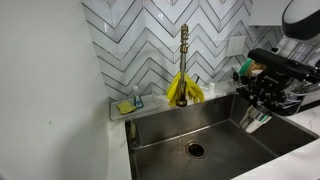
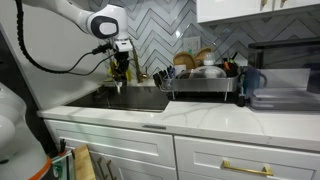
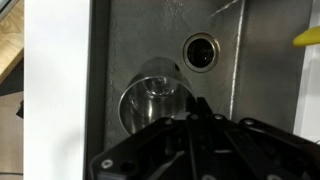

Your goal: Rinse the cup

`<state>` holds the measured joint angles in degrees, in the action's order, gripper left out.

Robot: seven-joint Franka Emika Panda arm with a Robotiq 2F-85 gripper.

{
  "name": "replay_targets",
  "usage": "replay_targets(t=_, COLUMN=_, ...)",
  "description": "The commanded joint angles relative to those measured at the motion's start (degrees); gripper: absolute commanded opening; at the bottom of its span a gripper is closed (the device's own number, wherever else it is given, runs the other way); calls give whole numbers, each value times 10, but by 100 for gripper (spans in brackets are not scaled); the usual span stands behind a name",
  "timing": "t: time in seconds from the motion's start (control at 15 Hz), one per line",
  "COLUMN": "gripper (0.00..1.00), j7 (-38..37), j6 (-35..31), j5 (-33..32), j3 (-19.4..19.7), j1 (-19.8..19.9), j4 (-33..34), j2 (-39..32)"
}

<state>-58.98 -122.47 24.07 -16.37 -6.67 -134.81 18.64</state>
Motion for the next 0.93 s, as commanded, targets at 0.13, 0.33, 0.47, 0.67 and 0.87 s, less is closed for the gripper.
replay_targets(t=0.13, gripper=4, j7=-2, j6=0, j5=-4, j3=13, j1=-10, j4=0, j2=-2)
replay_targets(t=0.33, gripper=1, j7=-4, j6=-11, j5=-14, j3=12, j1=-7, j4=-4, j2=0)
replay_targets(t=0.47, gripper=1, j7=15, j6=-35, j5=5, j3=7, j1=-21, j4=-3, j2=-15)
replay_targets(t=0.67, gripper=1, j7=13, j6=-89, j5=45, j3=-1, j1=-43, j4=-5, j2=-47)
replay_targets(t=0.87, gripper=1, j7=19, j6=-155, j5=82, j3=-9, j1=-68, j4=3, j2=-85)
